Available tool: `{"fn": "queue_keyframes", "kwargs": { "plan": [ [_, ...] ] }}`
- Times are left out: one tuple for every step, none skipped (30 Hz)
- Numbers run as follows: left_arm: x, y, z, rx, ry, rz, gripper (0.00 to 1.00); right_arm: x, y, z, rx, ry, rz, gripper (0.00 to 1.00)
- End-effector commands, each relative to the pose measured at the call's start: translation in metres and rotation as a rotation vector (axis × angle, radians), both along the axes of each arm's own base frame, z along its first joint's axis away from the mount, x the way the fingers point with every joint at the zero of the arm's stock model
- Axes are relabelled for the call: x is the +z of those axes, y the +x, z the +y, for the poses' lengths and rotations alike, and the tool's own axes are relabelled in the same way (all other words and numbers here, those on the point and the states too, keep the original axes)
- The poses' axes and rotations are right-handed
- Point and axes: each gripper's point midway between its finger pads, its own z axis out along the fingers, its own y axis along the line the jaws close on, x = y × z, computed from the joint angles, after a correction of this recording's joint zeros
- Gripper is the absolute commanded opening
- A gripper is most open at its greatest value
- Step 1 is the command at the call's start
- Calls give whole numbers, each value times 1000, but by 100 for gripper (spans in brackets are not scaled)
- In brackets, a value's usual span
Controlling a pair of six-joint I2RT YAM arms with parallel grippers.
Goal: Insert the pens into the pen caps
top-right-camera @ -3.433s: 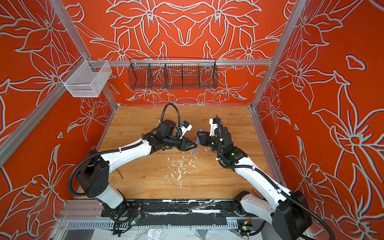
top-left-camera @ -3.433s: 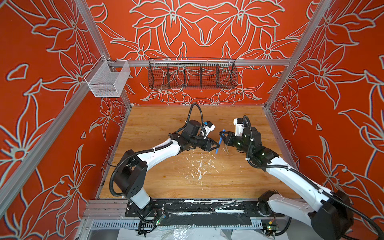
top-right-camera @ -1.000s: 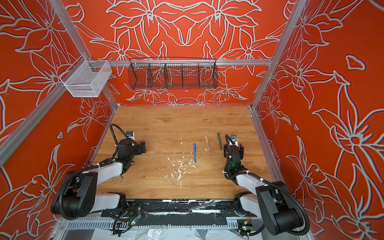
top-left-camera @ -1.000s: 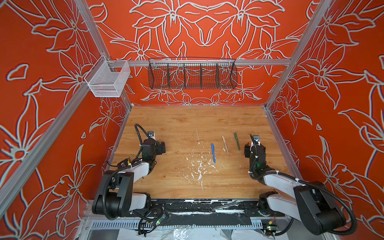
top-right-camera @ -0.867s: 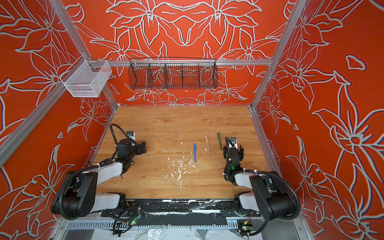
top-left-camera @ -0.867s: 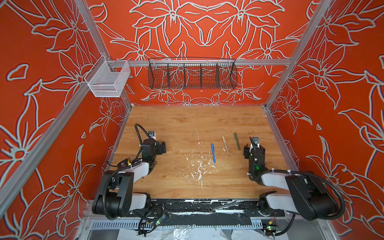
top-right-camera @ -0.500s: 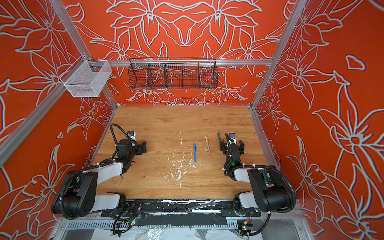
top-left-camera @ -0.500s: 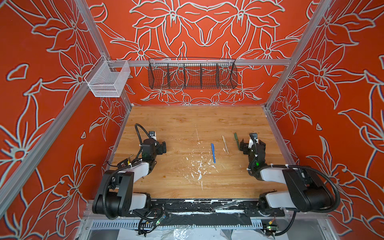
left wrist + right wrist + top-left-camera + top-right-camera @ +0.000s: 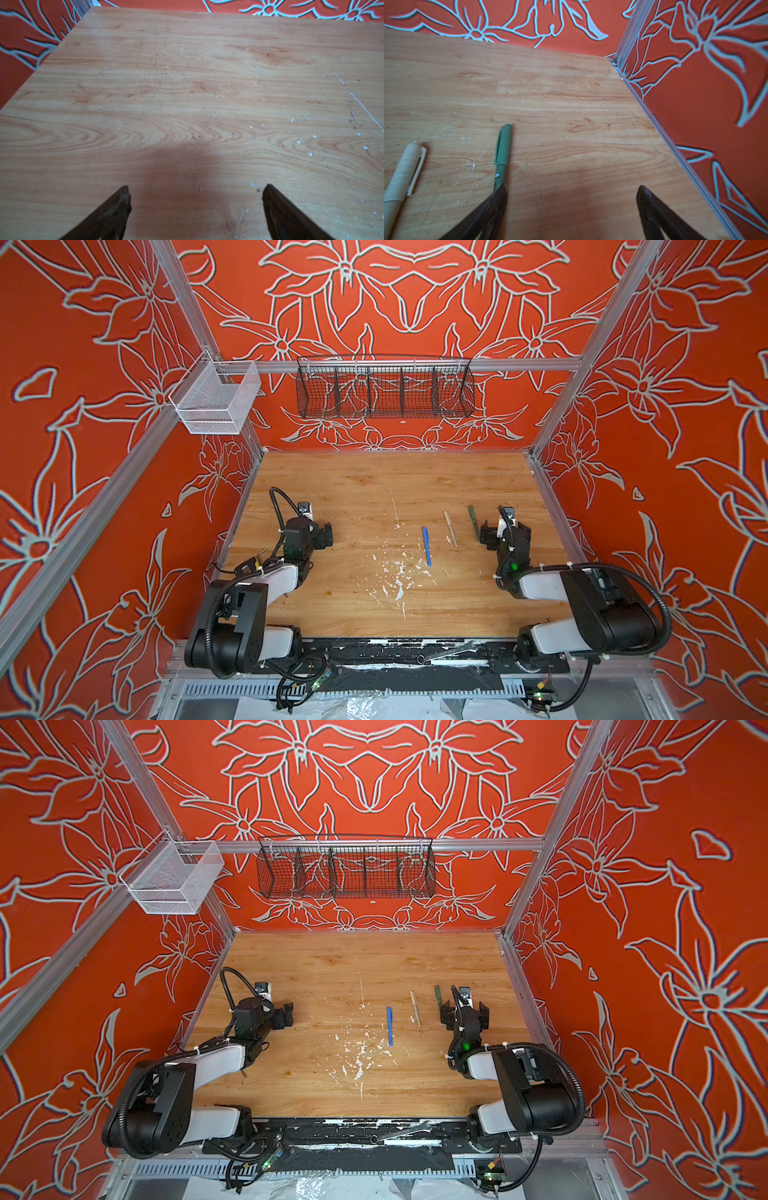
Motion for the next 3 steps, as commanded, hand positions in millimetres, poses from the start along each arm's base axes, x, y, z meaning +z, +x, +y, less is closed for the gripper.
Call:
{"fn": "queue_keyframes", "kwargs": {
  "plan": [
    [3, 4, 3, 1, 0, -11, 97, 9, 6, 1, 8, 20, -20, 98],
    [3, 3, 3, 1, 0, -12, 97, 9, 6, 1, 9, 17, -24, 97],
    [3, 4, 3, 1, 0, -13, 97, 9, 6, 1, 9, 18, -23, 97]
  ]
}}
